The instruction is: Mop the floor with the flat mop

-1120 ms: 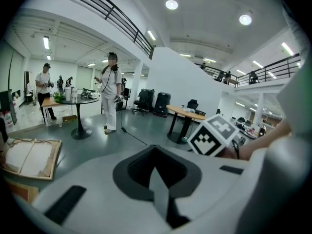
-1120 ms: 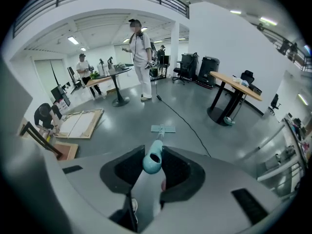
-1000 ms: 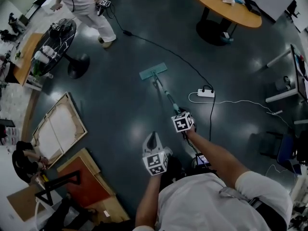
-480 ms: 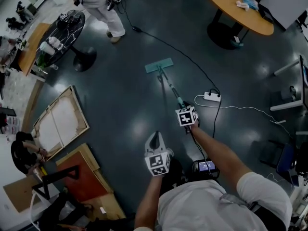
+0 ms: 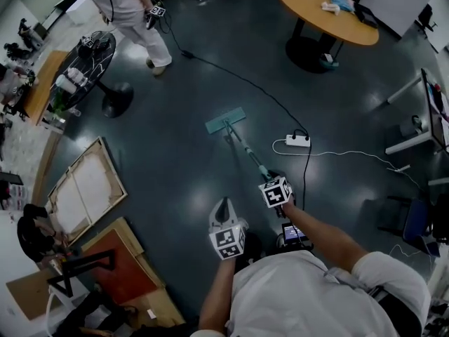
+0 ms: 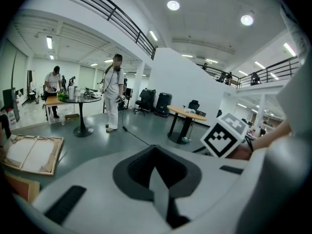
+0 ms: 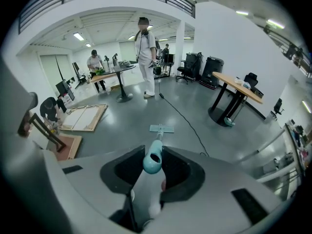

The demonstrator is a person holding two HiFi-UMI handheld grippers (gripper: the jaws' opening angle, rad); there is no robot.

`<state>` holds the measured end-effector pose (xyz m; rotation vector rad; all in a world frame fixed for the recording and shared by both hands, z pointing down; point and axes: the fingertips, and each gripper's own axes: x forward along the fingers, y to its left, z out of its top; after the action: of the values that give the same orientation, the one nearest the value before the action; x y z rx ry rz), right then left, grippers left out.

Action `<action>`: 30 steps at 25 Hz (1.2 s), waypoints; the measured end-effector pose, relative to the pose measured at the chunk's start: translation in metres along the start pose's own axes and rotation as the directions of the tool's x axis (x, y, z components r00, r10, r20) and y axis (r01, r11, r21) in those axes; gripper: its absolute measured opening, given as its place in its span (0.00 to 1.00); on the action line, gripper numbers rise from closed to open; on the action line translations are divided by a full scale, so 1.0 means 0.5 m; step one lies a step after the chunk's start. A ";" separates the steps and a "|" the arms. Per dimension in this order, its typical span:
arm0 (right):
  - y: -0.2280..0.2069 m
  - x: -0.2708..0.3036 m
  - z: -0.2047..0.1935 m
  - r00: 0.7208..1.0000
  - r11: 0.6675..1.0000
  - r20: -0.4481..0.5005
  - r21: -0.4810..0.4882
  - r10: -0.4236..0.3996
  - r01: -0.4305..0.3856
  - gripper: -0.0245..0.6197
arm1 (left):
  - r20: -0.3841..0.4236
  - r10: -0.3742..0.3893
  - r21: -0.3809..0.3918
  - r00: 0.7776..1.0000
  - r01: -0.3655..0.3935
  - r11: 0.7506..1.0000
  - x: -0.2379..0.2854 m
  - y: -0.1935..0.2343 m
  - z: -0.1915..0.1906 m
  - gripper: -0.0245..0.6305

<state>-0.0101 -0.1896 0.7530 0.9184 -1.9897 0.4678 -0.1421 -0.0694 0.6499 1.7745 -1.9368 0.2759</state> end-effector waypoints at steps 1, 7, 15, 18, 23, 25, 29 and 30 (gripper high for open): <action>0.002 -0.024 -0.022 1.000 1.000 -0.004 -0.006 0.003 -0.003 0.21 | 0.003 -0.001 -0.001 1.000 0.001 1.000 -0.011 -0.009 -0.007 0.04; -0.004 -0.170 -0.189 0.997 0.999 -0.072 -0.035 0.016 -0.018 0.21 | 0.010 -0.013 -0.007 1.000 0.013 1.000 -0.079 -0.072 -0.041 0.04; -0.023 -0.330 -0.301 0.995 0.999 -0.096 -0.040 0.033 -0.037 0.21 | 0.011 -0.014 -0.005 1.000 0.014 1.000 -0.130 -0.092 -0.066 0.04; -0.030 -0.380 -0.321 0.995 0.999 -0.092 -0.014 0.041 -0.042 0.21 | 0.014 -0.015 -0.003 1.000 0.016 1.000 -0.138 -0.096 -0.069 0.04; -0.031 -0.416 -0.343 0.995 0.999 -0.089 -0.018 0.044 -0.046 0.21 | 0.015 -0.015 -0.006 1.000 0.015 1.000 -0.142 -0.096 -0.073 0.04; -0.022 -0.418 -0.343 0.995 0.998 -0.089 -0.030 0.048 -0.051 0.21 | 0.012 -0.013 -0.010 1.000 0.013 1.000 -0.141 -0.093 -0.075 0.04; 0.002 -0.406 -0.335 0.995 0.996 -0.091 -0.071 0.051 -0.058 0.21 | 0.006 -0.005 -0.021 1.000 0.005 1.000 -0.133 -0.082 -0.080 0.04; 0.006 -0.398 -0.336 0.994 0.996 -0.094 -0.072 0.051 -0.058 0.21 | 0.006 -0.001 -0.024 1.000 0.001 1.000 -0.129 -0.079 -0.080 0.04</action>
<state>0.1505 0.0017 0.6796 0.7843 -1.9389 0.4558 -0.0931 0.0006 0.6460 1.7628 -1.9347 0.2464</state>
